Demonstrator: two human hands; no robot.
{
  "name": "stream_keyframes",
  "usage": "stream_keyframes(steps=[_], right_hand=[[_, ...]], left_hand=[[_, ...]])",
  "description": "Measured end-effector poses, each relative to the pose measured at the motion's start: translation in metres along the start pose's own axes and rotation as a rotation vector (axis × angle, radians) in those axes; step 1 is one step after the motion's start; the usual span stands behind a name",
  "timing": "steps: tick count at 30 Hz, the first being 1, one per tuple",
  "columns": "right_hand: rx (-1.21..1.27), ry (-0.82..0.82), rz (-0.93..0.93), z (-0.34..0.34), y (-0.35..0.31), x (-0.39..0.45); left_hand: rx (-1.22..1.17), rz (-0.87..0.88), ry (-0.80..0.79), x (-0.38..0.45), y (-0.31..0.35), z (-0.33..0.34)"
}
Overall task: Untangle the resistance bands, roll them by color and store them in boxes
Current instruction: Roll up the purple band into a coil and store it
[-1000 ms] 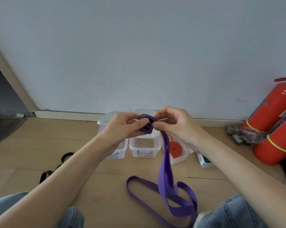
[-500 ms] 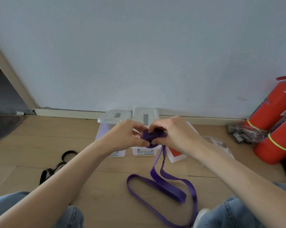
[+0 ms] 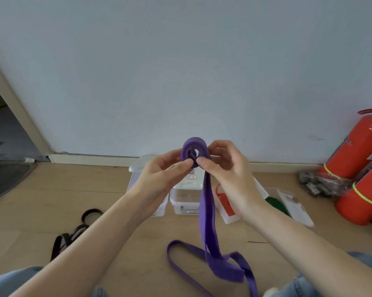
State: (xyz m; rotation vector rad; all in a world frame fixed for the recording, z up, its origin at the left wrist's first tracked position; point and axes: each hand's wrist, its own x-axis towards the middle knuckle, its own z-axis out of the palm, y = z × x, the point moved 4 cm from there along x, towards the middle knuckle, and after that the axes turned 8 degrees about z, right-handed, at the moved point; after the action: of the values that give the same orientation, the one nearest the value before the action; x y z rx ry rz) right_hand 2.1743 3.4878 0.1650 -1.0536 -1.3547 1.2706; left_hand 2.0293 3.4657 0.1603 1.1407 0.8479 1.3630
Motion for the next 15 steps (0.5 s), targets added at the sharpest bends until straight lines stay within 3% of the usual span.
stream_keyframes(steps=[3, 8, 10, 13, 15], right_hand=[[-0.218, -0.112, -0.100, -0.001, -0.008, -0.001], [-0.916, -0.302, -0.405, 0.005, -0.003, -0.008], [-0.879, -0.273, -0.399, 0.004, -0.002, -0.009], [-0.470, -0.157, -0.166, -0.009, -0.006, 0.001], [-0.254, -0.165, -0.057, -0.012, -0.008, 0.005]], left_hand=[[0.316, -0.051, -0.077, 0.001, -0.002, -0.006], [0.659, -0.049, -0.201, 0.003, 0.002, -0.009], [0.678, -0.050, -0.186, 0.002, 0.002, -0.009], [0.603, -0.039, -0.114, 0.003, 0.006, -0.013], [0.459, -0.005, -0.042, 0.004, 0.017, -0.018]])
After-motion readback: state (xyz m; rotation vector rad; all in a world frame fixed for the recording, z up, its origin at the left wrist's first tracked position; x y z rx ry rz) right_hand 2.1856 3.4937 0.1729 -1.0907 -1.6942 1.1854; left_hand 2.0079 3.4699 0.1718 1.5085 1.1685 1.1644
